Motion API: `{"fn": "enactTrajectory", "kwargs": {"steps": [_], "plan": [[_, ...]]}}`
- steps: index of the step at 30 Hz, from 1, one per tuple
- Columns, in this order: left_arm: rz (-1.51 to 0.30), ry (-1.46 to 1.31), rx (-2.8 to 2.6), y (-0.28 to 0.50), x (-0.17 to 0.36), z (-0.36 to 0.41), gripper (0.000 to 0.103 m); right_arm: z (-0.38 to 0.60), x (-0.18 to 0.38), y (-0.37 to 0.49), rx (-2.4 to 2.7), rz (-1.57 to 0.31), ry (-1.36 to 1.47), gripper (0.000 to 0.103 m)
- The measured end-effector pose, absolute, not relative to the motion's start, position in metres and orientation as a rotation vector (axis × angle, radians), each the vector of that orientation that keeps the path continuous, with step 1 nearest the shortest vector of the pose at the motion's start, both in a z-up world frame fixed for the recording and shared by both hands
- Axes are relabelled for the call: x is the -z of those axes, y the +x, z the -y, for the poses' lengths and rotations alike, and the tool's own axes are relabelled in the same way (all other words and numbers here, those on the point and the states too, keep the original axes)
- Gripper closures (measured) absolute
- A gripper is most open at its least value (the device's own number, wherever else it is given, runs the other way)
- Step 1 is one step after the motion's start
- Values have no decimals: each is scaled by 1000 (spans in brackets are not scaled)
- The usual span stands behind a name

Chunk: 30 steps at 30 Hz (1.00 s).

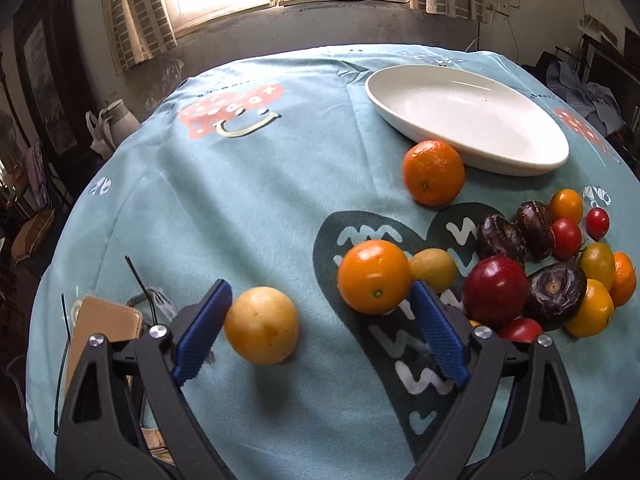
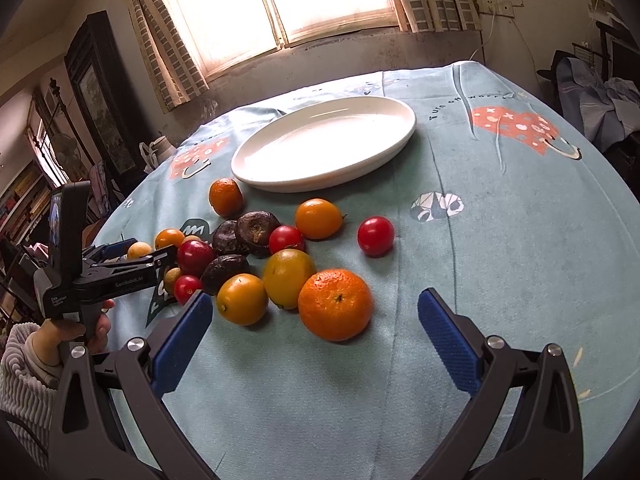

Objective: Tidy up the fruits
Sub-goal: 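Grasp the large mandarin with the right tool while the left tool grasps an orange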

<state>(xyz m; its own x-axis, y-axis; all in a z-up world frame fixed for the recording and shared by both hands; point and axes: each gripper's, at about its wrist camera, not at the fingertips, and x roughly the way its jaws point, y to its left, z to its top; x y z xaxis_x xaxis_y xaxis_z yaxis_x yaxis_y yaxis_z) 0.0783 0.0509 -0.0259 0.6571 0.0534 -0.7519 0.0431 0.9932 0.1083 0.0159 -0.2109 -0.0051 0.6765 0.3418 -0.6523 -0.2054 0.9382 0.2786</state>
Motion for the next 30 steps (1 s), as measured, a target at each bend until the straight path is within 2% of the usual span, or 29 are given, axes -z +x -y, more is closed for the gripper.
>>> {"fn": "enactTrajectory", "kwargs": {"steps": [2, 8, 12, 14, 16, 18, 20, 23, 26, 28, 30], "plan": [[-840, 130, 11, 81, 24, -49, 26, 211, 6, 16, -310, -772, 188, 1], [-802, 124, 89, 95, 24, -51, 29, 211, 7, 17, -308, -777, 182, 2], [-797, 115, 108, 96, 23, -49, 33, 212, 11, 20, -315, -797, 195, 18], [-781, 119, 112, 88, 21, -50, 41, 213, 12, 21, -315, -806, 201, 22], [-770, 84, 143, 78, 18, -53, 45, 214, 12, 22, -307, -807, 197, 23], [-761, 48, 198, 69, 14, -53, 61, 217, 11, 22, -285, -801, 187, 24], [-773, 19, 250, 63, 15, -51, 73, 223, 10, 22, -254, -795, 183, 27], [-765, 27, 250, 61, 16, -48, 73, 232, 15, 25, -245, -820, 199, 28], [-777, -5, 273, 64, 20, -53, 65, 226, 18, 26, -276, -843, 178, 29], [-779, 28, 274, 65, 21, -48, 65, 220, 21, 29, -294, -871, 159, 41], [-781, 57, 270, 68, 21, -45, 65, 220, 26, 32, -313, -898, 173, 45]]}}
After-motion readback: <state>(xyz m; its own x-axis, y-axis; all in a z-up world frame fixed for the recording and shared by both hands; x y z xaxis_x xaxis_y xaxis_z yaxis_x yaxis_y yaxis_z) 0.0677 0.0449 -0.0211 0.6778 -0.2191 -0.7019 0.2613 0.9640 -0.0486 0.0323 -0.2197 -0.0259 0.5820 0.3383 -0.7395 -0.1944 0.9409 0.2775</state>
